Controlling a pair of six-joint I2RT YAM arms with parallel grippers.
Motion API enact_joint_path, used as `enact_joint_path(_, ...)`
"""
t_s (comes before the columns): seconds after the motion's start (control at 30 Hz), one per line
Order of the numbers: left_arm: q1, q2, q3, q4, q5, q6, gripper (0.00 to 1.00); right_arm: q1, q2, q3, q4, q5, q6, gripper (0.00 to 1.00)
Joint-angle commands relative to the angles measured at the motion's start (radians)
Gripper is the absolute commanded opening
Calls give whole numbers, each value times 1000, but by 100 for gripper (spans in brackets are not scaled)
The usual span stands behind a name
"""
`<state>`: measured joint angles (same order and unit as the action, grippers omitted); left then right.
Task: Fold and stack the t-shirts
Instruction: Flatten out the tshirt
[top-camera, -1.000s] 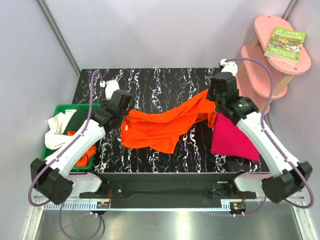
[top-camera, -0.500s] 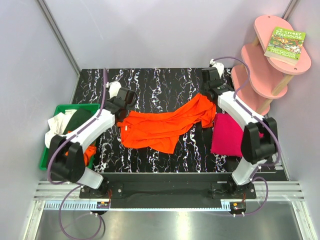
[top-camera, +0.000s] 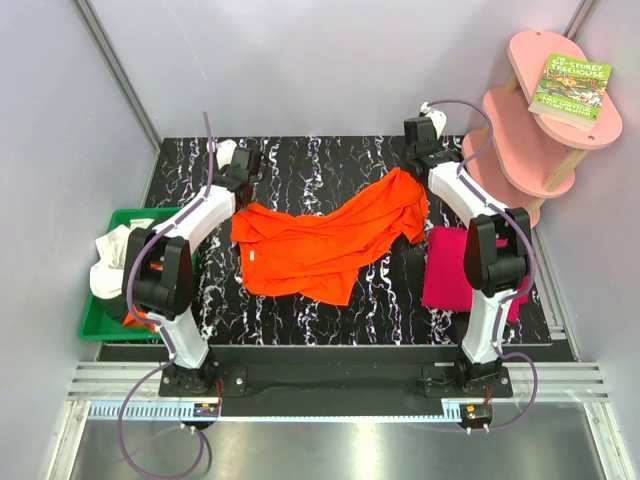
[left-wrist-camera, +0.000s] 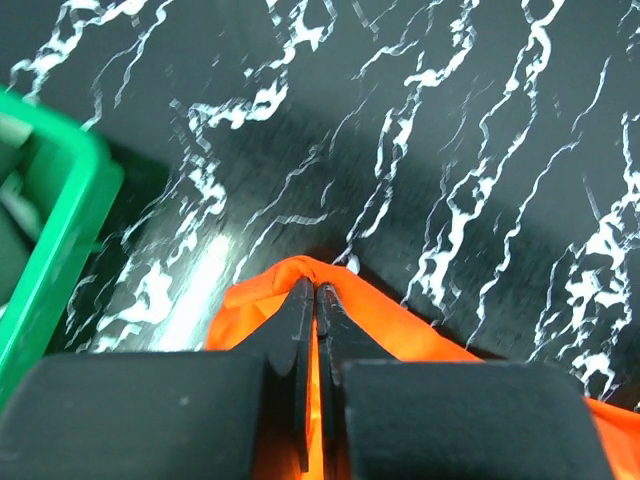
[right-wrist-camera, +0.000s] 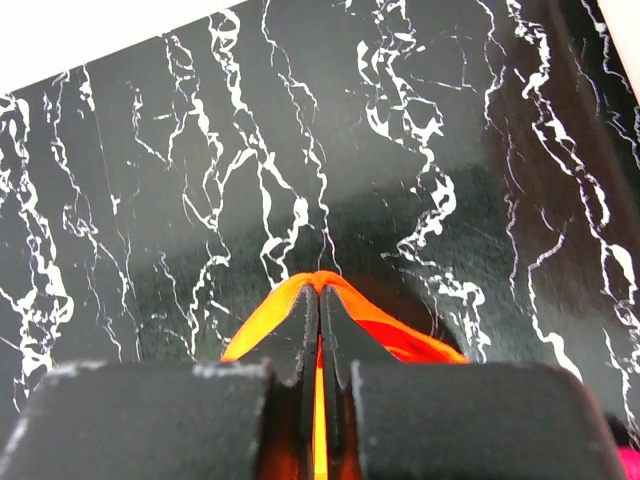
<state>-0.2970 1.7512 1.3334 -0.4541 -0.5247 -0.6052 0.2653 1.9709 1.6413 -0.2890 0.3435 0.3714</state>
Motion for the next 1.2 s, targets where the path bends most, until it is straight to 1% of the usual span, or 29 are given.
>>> enact_joint_path(0.0, 12, 59, 111, 40, 89, 25, 18, -18, 28, 72, 42, -53, 24, 0)
enact_joint_path(0.03, 12, 62, 119, 32, 101, 25, 39, -18, 26, 78, 42, -66, 24, 0)
enact_joint_path(0.07, 12, 57, 116, 32, 103, 19, 54, -18, 26, 81, 44, -81, 20, 1)
enact_joint_path(0.1, 12, 50, 109, 34, 100, 12, 64, -18, 23, 84, 42, -89, 20, 5)
enact_joint_path(0.13, 12, 28, 98, 48, 98, 5, 71, -18, 22, 91, 42, -95, 20, 9)
enact_joint_path(0.17, 12, 19, 81, 55, 103, 8, 74, -18, 19, 92, 44, -109, 21, 11)
enact_joint_path(0.23, 12, -1, 70, 64, 112, 15, 75, -18, 10, 101, 45, -120, 27, 19)
enact_joint_path(0.27, 12, -5, 67, 65, 114, 18, 76, -20, 6, 103, 44, -130, 35, 21)
enact_joint_path(0.4, 12, -35, 41, 66, 106, 16, 76, -14, -46, 75, 47, -147, 41, 22)
enact_joint_path(0.47, 12, -25, 26, 77, 111, 18, 75, -11, -84, 31, 54, -149, 49, 21)
enact_joint_path(0.6, 21, 43, 35, 81, 140, -2, 65, 5, -161, -81, 88, -155, 61, 18)
enact_joint_path(0.63, 25, 75, 41, 84, 155, -19, 61, 9, -176, -127, 93, -150, 60, 17)
enact_joint_path(0.7, 38, 106, 47, 83, 167, -40, 57, 15, -216, -168, 108, -152, 60, 13)
enact_joint_path(0.73, 42, 131, 49, 83, 170, -65, 53, 17, -230, -208, 113, -150, 63, 13)
enact_joint_path(0.77, 50, 143, 49, 81, 172, -77, 52, 18, -251, -227, 123, -153, 63, 12)
enact_joint_path(0.9, 62, 203, 65, 59, 158, -96, 52, 20, -285, -287, 131, -152, 66, 12)
enact_joint_path(1.03, 65, 249, 131, 5, 126, -96, 55, 23, -297, -301, 129, -152, 66, 12)
enact_joint_path(1.17, 67, 269, 159, -21, 117, -99, 56, 23, -305, -308, 131, -144, 61, 11)
